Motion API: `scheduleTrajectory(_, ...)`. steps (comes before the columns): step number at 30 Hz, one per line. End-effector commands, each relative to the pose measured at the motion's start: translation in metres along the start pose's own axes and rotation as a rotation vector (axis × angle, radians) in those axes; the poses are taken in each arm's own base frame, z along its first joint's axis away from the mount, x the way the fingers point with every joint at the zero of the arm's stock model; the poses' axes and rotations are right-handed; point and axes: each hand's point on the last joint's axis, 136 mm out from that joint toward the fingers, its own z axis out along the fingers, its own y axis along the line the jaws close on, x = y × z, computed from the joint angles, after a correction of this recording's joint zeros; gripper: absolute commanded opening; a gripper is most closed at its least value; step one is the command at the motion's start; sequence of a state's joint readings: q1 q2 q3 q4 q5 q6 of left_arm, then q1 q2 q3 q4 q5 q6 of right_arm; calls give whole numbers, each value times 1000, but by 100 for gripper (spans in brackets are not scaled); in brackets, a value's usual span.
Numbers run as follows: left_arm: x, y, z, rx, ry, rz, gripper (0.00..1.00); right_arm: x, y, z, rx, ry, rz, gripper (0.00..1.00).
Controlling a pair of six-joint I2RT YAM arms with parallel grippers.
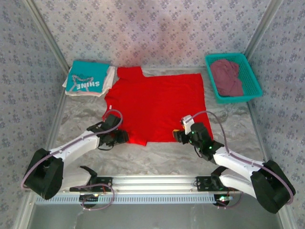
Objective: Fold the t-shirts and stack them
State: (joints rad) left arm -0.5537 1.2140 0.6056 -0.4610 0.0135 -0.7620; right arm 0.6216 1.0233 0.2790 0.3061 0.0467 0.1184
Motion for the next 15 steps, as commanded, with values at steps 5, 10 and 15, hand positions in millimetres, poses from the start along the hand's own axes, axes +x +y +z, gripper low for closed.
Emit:
scheduleTrajectory(5, 0, -11, 13, 2, 33, -18, 51, -46, 5, -3, 55, -132, -91, 64)
scheduleTrajectory(10, 2, -14, 23, -1, 48, -8, 37, -49, 7, -9, 58, -156, -95, 67)
scheduleTrajectory(15, -12, -23, 15, 6, 7, 17, 17, -49, 0, -9, 95, -148, -101, 69)
